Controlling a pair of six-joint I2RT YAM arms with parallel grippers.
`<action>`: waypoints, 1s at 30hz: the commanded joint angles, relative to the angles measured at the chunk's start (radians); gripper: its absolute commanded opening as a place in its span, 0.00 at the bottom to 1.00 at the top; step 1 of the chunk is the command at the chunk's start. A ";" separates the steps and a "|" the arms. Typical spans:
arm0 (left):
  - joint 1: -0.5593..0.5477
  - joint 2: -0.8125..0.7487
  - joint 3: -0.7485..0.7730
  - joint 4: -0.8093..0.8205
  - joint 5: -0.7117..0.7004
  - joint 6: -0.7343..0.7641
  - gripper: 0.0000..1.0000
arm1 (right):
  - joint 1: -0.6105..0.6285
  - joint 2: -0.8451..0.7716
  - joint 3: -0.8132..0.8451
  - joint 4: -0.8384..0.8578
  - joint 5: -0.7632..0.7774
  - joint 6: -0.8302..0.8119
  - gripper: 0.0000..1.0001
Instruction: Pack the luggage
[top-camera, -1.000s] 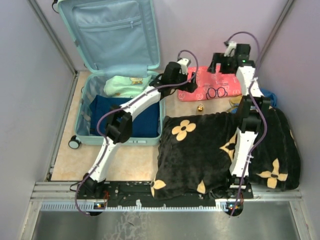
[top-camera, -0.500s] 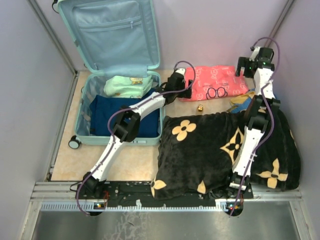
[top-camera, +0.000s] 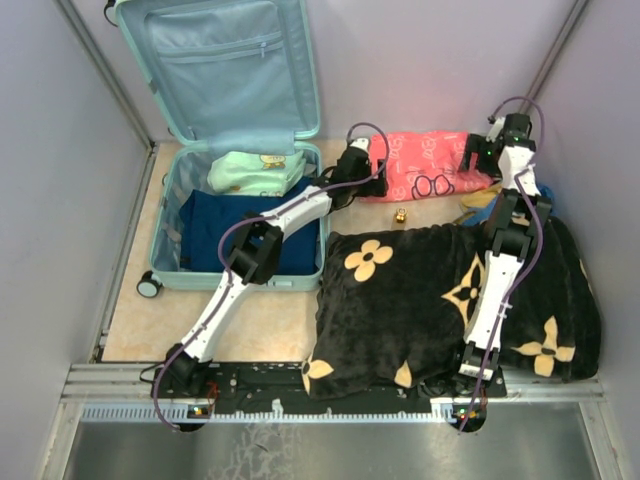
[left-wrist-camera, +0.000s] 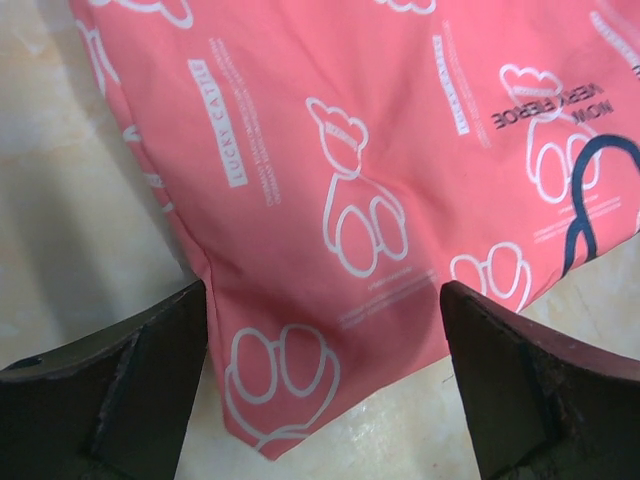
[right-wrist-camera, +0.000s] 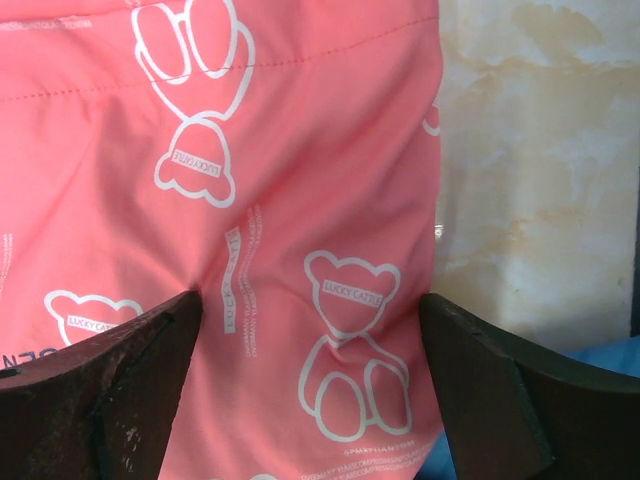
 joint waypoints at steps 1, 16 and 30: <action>0.007 0.097 0.035 -0.007 0.068 -0.039 0.97 | 0.031 -0.006 -0.018 -0.022 -0.060 0.007 0.88; 0.012 0.076 0.094 0.277 0.253 0.138 0.00 | 0.075 -0.124 -0.048 0.041 -0.187 0.094 0.05; 0.022 -0.127 0.044 0.473 0.284 0.317 0.00 | 0.056 -0.450 -0.236 0.174 -0.186 0.122 0.00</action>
